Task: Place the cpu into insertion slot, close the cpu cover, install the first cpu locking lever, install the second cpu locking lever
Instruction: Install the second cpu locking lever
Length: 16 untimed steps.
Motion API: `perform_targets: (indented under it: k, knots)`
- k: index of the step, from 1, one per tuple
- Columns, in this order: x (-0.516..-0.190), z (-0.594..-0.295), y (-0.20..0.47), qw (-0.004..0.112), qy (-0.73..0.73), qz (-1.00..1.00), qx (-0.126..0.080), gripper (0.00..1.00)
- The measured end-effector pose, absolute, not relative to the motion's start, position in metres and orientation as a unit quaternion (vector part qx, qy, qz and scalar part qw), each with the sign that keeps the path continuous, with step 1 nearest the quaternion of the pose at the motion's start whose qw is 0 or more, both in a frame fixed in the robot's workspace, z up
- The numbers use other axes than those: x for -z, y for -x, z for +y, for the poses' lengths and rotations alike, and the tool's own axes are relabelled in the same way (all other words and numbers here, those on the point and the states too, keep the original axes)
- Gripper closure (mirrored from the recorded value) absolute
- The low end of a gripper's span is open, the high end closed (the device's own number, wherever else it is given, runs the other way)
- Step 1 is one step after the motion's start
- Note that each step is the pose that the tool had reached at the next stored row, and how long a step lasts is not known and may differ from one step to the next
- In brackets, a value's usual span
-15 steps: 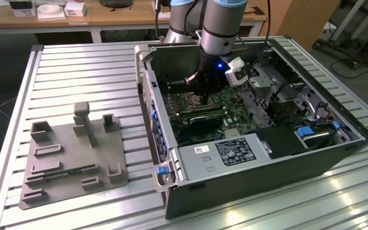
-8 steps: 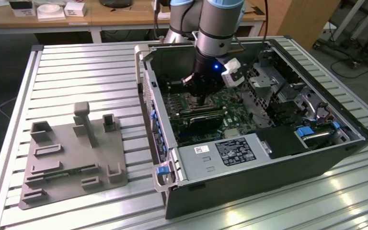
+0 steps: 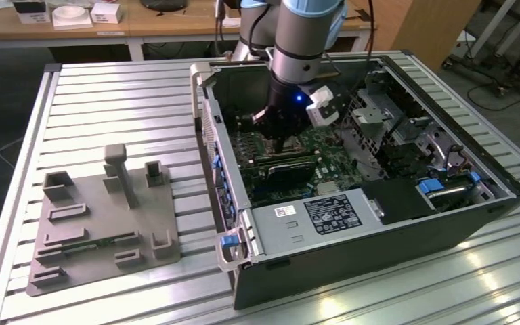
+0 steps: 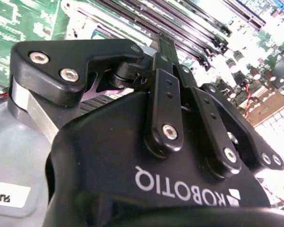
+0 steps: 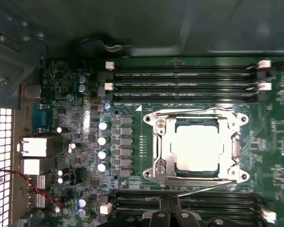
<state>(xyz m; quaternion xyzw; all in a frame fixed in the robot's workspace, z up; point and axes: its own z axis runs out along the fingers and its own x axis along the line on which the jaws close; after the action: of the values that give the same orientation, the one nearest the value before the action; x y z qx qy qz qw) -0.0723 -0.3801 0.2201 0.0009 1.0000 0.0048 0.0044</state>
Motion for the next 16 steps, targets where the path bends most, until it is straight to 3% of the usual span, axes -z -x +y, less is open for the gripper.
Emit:
perform_targets:
  k: [16]
  knots:
    - [-0.2113, -0.3801, 0.0791, 0.004, 0.011, 1.000, -0.005, 0.90]
